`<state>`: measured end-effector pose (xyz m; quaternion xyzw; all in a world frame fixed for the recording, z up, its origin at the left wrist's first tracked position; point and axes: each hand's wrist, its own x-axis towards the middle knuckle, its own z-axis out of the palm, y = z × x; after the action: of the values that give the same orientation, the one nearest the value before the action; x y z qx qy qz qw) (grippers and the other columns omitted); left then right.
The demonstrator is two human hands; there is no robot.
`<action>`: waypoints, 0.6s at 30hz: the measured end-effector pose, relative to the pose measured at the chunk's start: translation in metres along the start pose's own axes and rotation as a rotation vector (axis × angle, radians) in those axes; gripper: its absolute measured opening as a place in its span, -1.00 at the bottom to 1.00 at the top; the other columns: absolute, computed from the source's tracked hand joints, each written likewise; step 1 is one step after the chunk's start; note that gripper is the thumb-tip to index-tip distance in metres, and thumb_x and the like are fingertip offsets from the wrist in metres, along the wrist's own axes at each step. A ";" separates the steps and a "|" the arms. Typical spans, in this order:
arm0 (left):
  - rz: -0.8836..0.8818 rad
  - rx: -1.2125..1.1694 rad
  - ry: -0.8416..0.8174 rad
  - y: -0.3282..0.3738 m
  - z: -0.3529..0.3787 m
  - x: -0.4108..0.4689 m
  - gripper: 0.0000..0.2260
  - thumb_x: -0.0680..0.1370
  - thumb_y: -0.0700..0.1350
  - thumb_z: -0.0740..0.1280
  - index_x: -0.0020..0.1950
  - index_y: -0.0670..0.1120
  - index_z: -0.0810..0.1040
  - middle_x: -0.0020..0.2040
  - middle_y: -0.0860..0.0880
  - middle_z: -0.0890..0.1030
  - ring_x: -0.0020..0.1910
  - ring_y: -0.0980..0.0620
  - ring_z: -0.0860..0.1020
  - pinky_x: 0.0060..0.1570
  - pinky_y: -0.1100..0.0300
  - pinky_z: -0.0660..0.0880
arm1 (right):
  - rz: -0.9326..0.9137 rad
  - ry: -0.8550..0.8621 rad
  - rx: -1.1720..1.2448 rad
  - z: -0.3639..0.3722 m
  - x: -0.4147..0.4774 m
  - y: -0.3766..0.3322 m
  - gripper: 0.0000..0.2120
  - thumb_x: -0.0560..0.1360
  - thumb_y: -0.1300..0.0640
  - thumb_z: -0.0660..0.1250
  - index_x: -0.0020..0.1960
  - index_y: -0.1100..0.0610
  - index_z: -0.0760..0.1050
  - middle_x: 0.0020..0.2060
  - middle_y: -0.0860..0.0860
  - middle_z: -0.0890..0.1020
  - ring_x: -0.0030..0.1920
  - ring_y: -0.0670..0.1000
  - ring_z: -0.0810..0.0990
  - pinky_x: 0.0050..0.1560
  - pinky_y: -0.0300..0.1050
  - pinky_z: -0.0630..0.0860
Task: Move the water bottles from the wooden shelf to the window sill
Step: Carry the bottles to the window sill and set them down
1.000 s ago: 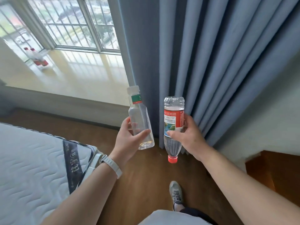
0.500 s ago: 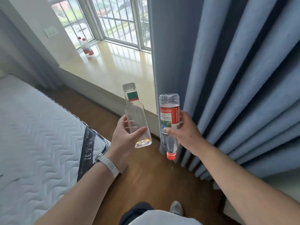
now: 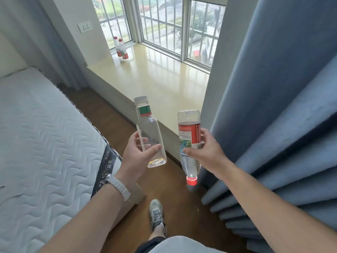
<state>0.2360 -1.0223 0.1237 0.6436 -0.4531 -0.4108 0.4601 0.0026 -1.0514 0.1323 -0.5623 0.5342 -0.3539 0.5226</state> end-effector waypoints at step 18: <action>-0.029 -0.139 0.023 -0.011 -0.096 0.243 -0.27 0.21 0.30 0.54 0.31 0.17 0.40 0.10 0.13 0.56 0.01 0.18 0.64 -0.18 0.27 0.55 | 0.016 0.054 -0.131 0.093 0.243 -0.078 -0.45 0.31 0.13 0.56 0.16 -0.19 0.39 0.00 -0.06 0.62 -0.15 -0.23 0.65 -0.32 -0.35 0.55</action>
<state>0.3899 -1.2327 0.1085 0.6212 -0.4089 -0.4403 0.5030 0.1534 -1.2770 0.1500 -0.5812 0.5747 -0.3291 0.4728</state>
